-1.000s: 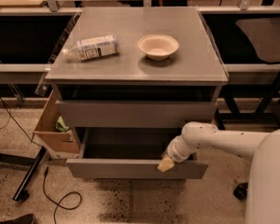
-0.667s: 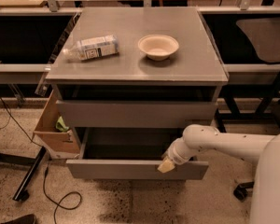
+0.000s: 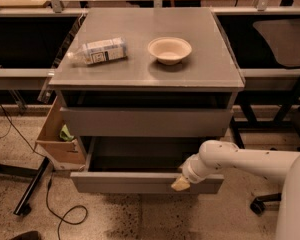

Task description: Open middle drawer

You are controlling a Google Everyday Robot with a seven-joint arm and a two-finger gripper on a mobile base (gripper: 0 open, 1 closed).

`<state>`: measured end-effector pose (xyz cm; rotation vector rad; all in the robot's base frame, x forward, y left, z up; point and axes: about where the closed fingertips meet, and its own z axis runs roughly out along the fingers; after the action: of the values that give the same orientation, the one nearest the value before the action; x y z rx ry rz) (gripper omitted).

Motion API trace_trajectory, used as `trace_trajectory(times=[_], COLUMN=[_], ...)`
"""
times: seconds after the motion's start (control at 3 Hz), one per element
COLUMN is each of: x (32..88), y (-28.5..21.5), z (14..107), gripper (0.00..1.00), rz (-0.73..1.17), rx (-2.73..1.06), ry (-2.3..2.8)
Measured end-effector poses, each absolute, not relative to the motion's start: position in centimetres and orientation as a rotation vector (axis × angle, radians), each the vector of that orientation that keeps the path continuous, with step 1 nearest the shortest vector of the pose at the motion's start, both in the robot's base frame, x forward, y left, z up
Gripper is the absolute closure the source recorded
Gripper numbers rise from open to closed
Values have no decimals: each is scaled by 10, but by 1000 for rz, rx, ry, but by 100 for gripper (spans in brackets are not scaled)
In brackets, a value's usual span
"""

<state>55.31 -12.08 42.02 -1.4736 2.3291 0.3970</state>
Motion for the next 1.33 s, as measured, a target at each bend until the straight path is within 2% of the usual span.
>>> trace_trajectory(times=[0.33,1.33], x=[541,518], y=[-122,-124], z=[415,412], gripper=[0,0], rz=[416,443], rx=[-1482,-1522], ry=[2324,2324])
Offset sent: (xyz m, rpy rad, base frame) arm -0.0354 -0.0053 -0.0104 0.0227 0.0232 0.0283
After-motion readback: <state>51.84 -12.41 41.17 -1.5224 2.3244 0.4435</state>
